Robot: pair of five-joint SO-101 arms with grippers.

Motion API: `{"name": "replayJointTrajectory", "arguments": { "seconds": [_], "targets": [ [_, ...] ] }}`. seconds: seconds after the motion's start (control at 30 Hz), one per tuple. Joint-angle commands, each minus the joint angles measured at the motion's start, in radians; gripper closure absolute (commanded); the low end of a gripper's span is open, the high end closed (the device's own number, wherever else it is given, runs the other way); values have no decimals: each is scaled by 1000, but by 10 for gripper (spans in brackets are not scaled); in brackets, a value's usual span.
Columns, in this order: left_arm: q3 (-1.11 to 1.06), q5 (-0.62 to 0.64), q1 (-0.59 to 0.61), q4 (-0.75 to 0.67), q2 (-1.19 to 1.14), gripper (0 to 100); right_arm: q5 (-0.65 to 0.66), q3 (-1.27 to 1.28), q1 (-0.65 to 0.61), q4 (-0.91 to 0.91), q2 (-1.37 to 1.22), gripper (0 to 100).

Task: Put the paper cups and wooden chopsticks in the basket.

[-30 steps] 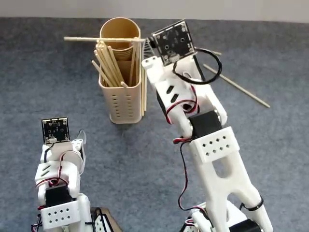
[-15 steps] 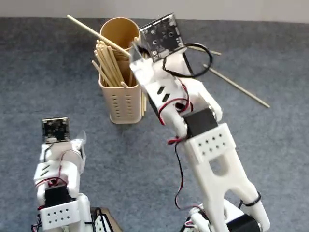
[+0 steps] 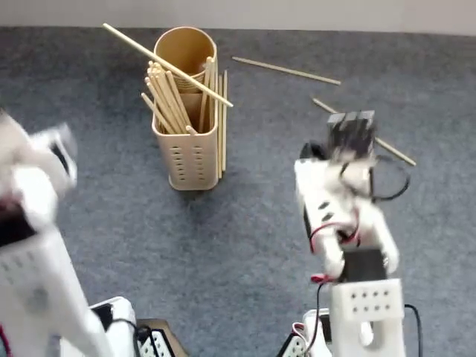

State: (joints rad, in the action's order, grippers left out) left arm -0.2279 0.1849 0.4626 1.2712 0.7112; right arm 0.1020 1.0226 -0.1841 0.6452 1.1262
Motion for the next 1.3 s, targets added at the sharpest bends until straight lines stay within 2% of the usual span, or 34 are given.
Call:
{"name": "replayJointTrajectory", "arguments": {
  "seconds": [0.0, 0.2, 0.27, 0.37, 0.53, 0.77, 0.9, 1.0, 1.13, 1.27],
  "targets": [
    [734, 100, -77, 184, -440, 780, 23, 318, -12, -154, 133, 992],
    [1515, 212, -282, 422, -995, 728, 25, 561, -31, -298, 265, 991],
    [1690, 230, -314, 451, -1152, 728, 26, 595, -31, -298, 303, 991],
    [1836, 255, -329, 427, -1337, 730, 26, 631, -31, -298, 357, 991],
    [1856, 367, -326, 368, -1489, 730, 26, 676, -33, -297, 443, 991],
    [1863, 488, -312, 361, -1508, 764, 26, 708, -45, -292, 509, 991],
    [1859, 485, -298, 316, -1509, 843, 97, 710, -93, -292, 509, 992],
    [1863, 476, -286, 278, -1509, 921, 103, 722, -101, -291, 510, 992],
    [1865, 365, -288, 212, -1509, 994, 107, 746, -104, -294, 515, 992],
    [1867, 279, -289, 107, -1481, 994, 107, 748, -104, -295, 515, 992]
  ]
}}
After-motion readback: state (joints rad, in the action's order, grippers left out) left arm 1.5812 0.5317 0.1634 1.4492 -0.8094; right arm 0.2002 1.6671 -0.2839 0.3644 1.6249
